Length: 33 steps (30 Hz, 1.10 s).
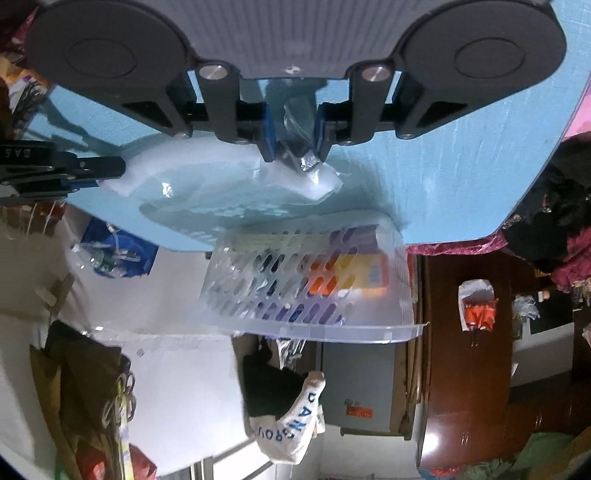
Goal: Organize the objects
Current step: 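Grasp the clear plastic bag with both grippers on the table, then lift the plastic bag with both grippers into the basket and release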
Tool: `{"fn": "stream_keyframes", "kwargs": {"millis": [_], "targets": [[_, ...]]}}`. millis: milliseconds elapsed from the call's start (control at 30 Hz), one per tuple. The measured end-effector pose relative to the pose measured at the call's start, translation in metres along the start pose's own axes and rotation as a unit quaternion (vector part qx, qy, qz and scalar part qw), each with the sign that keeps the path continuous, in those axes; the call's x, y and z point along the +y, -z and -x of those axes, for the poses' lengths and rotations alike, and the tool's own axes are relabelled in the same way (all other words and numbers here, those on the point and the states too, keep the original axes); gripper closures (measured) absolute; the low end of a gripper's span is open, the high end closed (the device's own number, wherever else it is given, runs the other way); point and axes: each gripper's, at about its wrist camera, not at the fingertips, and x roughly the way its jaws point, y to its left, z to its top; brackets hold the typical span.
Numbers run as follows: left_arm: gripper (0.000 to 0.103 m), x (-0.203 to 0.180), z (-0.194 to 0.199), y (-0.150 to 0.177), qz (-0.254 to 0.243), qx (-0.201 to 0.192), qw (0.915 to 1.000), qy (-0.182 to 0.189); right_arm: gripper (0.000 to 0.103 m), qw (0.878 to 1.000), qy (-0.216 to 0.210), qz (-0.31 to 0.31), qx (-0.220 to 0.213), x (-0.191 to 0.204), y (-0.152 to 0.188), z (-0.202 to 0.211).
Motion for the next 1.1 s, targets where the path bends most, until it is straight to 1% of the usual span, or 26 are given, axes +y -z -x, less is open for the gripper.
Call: {"fn": "stream_keyframes", "kwargs": {"millis": [133,300,400,500,600,633,700,767,833,867,967,1100], "targets": [[0.079,-0.005,0.010,-0.001,-0.012,-0.032,0.9994,0.003,0.088,1.000,0.004,0.009,-0.017,0.002,-0.003,0.009],[0.079,-0.007,0.025,-0.007,-0.016,-0.076,0.9969,0.011,0.088,0.999,0.004,0.018,-0.050,0.005,-0.011,0.023],[0.079,-0.007,0.033,-0.016,-0.022,-0.096,0.9951,0.010,0.088,0.998,0.008,0.028,-0.064,0.007,-0.021,0.027],[0.079,-0.008,0.039,-0.038,-0.031,-0.116,0.9927,0.004,0.088,0.995,0.012,0.043,-0.084,0.009,-0.041,0.029],[0.079,-0.008,0.041,-0.079,-0.041,-0.140,0.9893,-0.003,0.088,0.993,0.020,0.058,-0.101,0.006,-0.076,0.025],[0.079,-0.008,0.039,-0.093,-0.043,-0.142,0.9889,-0.007,0.088,0.992,0.021,0.061,-0.108,0.004,-0.091,0.022],[0.079,-0.005,0.028,-0.125,-0.044,-0.143,0.9887,-0.011,0.088,0.990,0.032,0.067,-0.117,-0.002,-0.118,0.014],[0.079,-0.002,0.011,-0.154,-0.049,-0.140,0.9885,-0.029,0.088,0.989,0.040,0.073,-0.123,-0.009,-0.147,0.001],[0.079,0.002,-0.008,-0.175,-0.047,-0.130,0.9897,-0.038,0.088,0.989,0.051,0.070,-0.119,-0.015,-0.174,-0.017],[0.079,0.004,-0.019,-0.184,-0.048,-0.126,0.9898,-0.046,0.088,0.988,0.059,0.076,-0.118,-0.016,-0.183,-0.024],[0.079,0.013,-0.046,-0.197,-0.036,-0.102,0.9923,-0.061,0.089,0.990,0.069,0.075,-0.101,-0.023,-0.203,-0.054],[0.079,0.025,-0.077,-0.193,-0.016,-0.058,0.9955,-0.073,0.089,0.991,0.084,0.088,-0.056,-0.027,-0.204,-0.095]]}}
